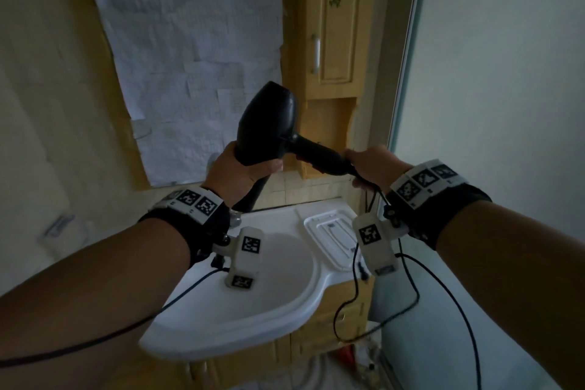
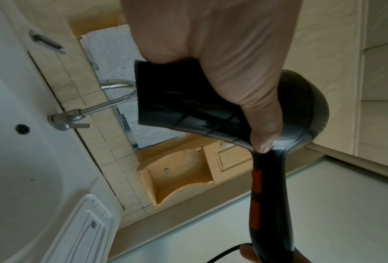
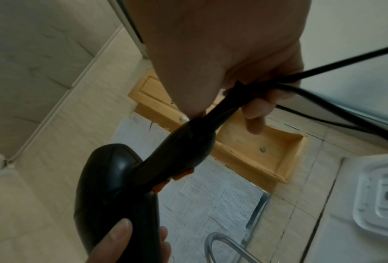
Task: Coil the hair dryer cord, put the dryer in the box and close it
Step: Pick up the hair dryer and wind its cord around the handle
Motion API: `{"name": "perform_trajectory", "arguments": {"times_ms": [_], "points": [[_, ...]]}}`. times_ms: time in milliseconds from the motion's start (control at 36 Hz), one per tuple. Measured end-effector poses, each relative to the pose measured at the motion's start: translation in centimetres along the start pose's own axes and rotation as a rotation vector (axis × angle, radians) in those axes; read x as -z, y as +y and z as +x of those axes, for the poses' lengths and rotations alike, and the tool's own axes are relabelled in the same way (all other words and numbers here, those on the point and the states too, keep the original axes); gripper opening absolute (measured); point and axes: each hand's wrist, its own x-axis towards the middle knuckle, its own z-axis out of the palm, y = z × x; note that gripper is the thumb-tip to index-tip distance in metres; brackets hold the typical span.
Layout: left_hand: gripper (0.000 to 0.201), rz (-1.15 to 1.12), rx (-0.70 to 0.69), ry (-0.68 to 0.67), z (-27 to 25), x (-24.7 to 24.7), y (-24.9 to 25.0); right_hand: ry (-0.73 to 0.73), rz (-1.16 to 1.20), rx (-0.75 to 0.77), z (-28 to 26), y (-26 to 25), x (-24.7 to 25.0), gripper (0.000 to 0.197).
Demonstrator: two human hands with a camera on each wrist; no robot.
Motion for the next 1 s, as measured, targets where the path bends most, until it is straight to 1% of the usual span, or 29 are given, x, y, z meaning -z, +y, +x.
{"name": "perform_trajectory", "arguments": {"times_ms": [83, 111, 167, 222, 278, 306, 361, 389, 444, 500, 555, 667, 750, 833, 917, 944, 1000], "points": [[0.079, -0.004, -0.001, -0.013, 0.0, -0.4, 0.1, -0.056, -0.020, 0.029, -0.4, 0.1, 0.4, 0.044], [0.080, -0.004, 0.006, -0.016, 0.1, -0.5, 0.2, -0.073, -0.015, 0.033, -0.6, 0.1, 0.6, 0.045], [0.074, -0.008, 0.004, -0.018, 0.1, -0.8, 0.6, -0.086, -0.007, 0.041, -0.5, 0.2, 1.1, 0.045], [0.066, -0.013, 0.000, -0.005, 0.2, -1.0, 0.9, -0.078, -0.015, 0.045, -0.4, 0.0, 1.6, 0.040], [0.065, -0.019, 0.000, 0.006, 0.4, -1.2, 1.3, -0.083, -0.019, -0.002, -0.2, -0.2, 1.9, 0.028], [0.066, -0.017, -0.002, 0.004, 0.6, -1.3, 1.4, -0.102, -0.071, -0.021, -0.2, -0.3, 2.0, 0.035], [0.071, 0.002, 0.013, 0.024, 0.8, -1.5, 1.7, -0.144, -0.089, -0.040, -0.2, -0.2, 2.5, 0.064], [0.075, 0.013, 0.029, 0.042, 1.0, -1.6, 1.7, -0.162, -0.082, -0.049, -0.1, 0.0, 2.8, 0.072], [0.077, 0.023, 0.042, 0.066, 1.3, -1.7, 1.7, -0.192, -0.128, -0.038, 0.0, 0.1, 3.1, 0.081], [0.081, 0.025, 0.057, 0.071, 1.5, -1.9, 1.6, -0.194, -0.155, -0.019, 0.2, 0.1, 3.4, 0.084], [0.087, 0.013, 0.075, 0.074, 1.8, -2.2, 1.5, -0.199, -0.148, -0.015, 0.4, -0.1, 3.8, 0.083], [0.086, -0.029, 0.100, 0.075, 2.5, -2.5, 1.1, -0.215, -0.041, -0.044, 1.0, -0.3, 4.1, 0.074], [0.090, -0.073, 0.110, 0.081, 2.7, -2.5, 1.2, -0.202, 0.009, -0.037, 1.4, -0.5, 4.1, 0.071], [0.095, -0.120, 0.105, 0.073, 2.6, -2.1, 1.9, -0.214, 0.110, -0.026, 2.2, -0.6, 4.0, 0.071], [0.088, -0.108, 0.089, 0.068, 2.5, -1.8, 2.3, -0.249, 0.122, 0.020, 3.0, -0.2, 3.3, 0.079], [0.089, -0.108, 0.091, 0.073, 2.6, -1.7, 2.3, -0.263, 0.122, 0.036, 3.2, -0.1, 3.0, 0.077], [0.089, -0.140, 0.108, 0.090, 2.7, -1.6, 2.1, -0.284, 0.153, 0.099, 3.6, 0.1, 2.5, 0.062]]}}
